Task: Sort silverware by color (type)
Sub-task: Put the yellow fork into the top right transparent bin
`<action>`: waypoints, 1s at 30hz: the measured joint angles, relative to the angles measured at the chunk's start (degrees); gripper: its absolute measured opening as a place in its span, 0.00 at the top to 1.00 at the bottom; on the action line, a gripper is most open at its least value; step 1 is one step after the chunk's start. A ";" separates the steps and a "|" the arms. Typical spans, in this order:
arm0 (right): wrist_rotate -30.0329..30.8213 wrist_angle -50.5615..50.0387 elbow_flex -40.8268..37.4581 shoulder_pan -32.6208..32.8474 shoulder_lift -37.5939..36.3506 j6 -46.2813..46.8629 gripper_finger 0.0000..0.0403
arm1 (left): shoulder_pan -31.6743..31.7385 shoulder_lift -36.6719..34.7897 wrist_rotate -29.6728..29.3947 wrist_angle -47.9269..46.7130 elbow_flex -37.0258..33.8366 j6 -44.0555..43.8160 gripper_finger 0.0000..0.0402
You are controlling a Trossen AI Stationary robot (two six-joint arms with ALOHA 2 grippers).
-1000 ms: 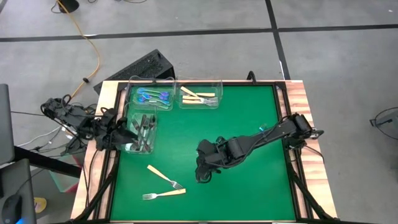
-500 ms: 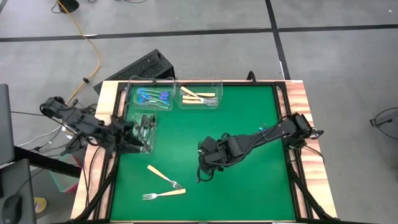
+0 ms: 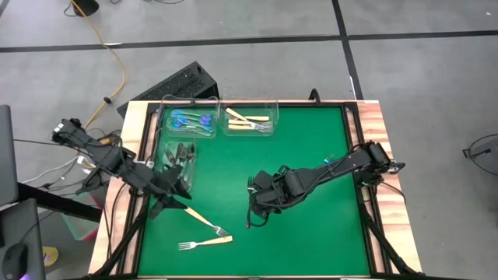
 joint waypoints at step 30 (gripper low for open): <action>-9.21 2.27 -0.02 -0.52 8.37 9.05 0.41 | -10.36 22.67 -13.20 -3.31 1.99 22.30 0.62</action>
